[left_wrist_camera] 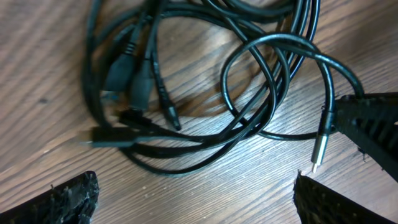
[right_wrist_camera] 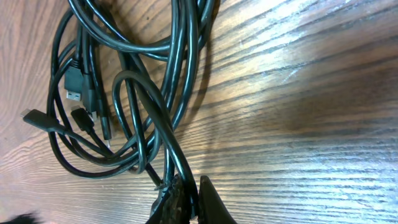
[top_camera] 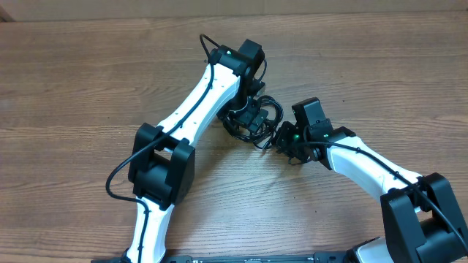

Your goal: Untangle cables

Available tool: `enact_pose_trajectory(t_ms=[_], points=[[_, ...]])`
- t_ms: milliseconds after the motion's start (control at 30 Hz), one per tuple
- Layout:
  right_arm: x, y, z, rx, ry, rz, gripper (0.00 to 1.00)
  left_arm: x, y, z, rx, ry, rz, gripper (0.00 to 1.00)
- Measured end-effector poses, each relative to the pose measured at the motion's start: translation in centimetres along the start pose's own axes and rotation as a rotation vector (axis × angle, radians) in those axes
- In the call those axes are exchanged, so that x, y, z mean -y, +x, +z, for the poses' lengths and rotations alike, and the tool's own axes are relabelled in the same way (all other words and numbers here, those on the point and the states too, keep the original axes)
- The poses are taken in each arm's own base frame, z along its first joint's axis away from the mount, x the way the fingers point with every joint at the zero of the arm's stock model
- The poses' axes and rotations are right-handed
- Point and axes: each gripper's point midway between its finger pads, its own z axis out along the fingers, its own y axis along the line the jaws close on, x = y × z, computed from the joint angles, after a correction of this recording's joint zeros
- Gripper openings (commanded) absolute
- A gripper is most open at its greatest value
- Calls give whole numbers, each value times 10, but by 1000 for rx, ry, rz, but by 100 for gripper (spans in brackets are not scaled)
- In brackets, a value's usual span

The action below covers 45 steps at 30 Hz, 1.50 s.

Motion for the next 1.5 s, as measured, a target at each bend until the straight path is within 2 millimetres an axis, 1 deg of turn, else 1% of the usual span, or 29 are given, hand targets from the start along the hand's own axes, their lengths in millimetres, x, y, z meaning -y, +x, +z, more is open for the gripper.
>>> enact_pose_trajectory(t_ms=[100,233,500,633,800,1000,1233,1400,1500], points=[[-3,-2,0,6,-15,3,4,6,2,5,-17,39,30,100],[-4,-4,-1,8,-24,16,4,15,4,4,-22,93,74,100],[-2,-10,-2,15,-28,41,4,25,5,3,-20,150,124,100],[-9,-13,-3,17,-64,43,4,27,5,3,-17,163,136,100],[-19,-14,-4,13,-113,38,4,28,2,3,-5,166,138,100],[-20,-13,-5,-2,-128,46,4,28,0,3,5,166,140,100],[-20,-17,-8,-15,-150,63,4,22,-7,4,29,129,145,100],[-25,-18,-9,-21,-178,57,4,18,-14,4,57,106,151,100],[-27,-18,-10,-24,-188,55,4,18,-14,4,58,101,151,99]])
